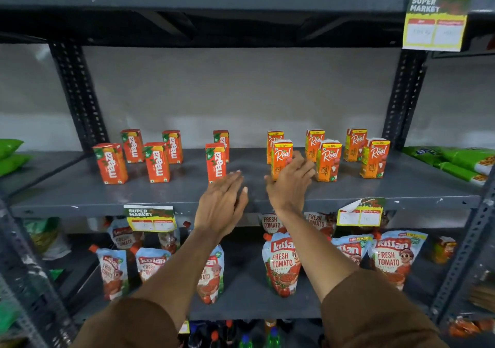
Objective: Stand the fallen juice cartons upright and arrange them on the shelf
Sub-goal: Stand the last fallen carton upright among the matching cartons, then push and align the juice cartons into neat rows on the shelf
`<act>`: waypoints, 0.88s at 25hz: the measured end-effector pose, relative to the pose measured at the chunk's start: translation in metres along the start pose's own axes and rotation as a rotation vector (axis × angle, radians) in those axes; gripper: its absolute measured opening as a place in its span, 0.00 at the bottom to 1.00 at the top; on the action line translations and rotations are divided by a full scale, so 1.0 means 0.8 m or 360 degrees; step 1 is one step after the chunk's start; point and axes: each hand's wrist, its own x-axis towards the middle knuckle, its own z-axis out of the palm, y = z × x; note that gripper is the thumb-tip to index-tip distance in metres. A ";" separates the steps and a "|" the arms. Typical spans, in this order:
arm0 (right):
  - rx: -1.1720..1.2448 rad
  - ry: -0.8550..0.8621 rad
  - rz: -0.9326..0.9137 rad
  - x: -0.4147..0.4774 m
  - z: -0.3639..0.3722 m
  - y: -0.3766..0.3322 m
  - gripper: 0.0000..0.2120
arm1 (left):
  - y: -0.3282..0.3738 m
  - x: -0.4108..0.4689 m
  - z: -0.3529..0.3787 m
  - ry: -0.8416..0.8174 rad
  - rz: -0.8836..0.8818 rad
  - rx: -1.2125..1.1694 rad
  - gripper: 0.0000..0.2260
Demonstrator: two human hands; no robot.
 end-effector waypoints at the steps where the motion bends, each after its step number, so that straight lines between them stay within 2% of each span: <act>1: 0.0117 0.0112 -0.0107 -0.012 -0.001 -0.005 0.38 | -0.012 -0.003 -0.006 0.0104 0.0013 -0.0008 0.20; 3: 0.0408 0.0256 -0.0311 -0.041 -0.001 -0.024 0.34 | -0.039 -0.008 -0.019 0.0252 -0.0036 -0.0011 0.20; 6: 0.0646 0.0315 -0.0607 -0.077 0.012 -0.090 0.30 | -0.090 -0.016 -0.047 0.0355 -0.0185 -0.0014 0.19; 9: 0.0837 0.0264 -0.0630 -0.100 0.025 -0.175 0.28 | -0.150 -0.023 -0.072 0.0486 -0.0320 0.0009 0.20; 12: 0.1066 0.0175 -0.0387 -0.114 0.051 -0.237 0.27 | -0.216 -0.023 -0.098 0.0558 -0.0548 -0.0064 0.25; 15: 0.1020 0.0033 0.0043 -0.115 0.099 -0.279 0.34 | -0.291 -0.014 -0.120 0.0578 -0.0756 -0.0142 0.32; 18: 0.0763 -0.0229 0.0478 -0.107 0.144 -0.299 0.43 | -0.332 -0.001 -0.119 0.0288 -0.1057 -0.0328 0.48; 20: 0.0577 -0.0331 0.0456 -0.107 0.165 -0.295 0.45 | -0.337 0.001 -0.111 -0.0013 -0.1147 -0.0259 0.54; 22: 0.0436 -0.0389 0.0335 -0.109 0.185 -0.293 0.37 | -0.343 0.002 -0.105 -0.0111 -0.1096 -0.0217 0.51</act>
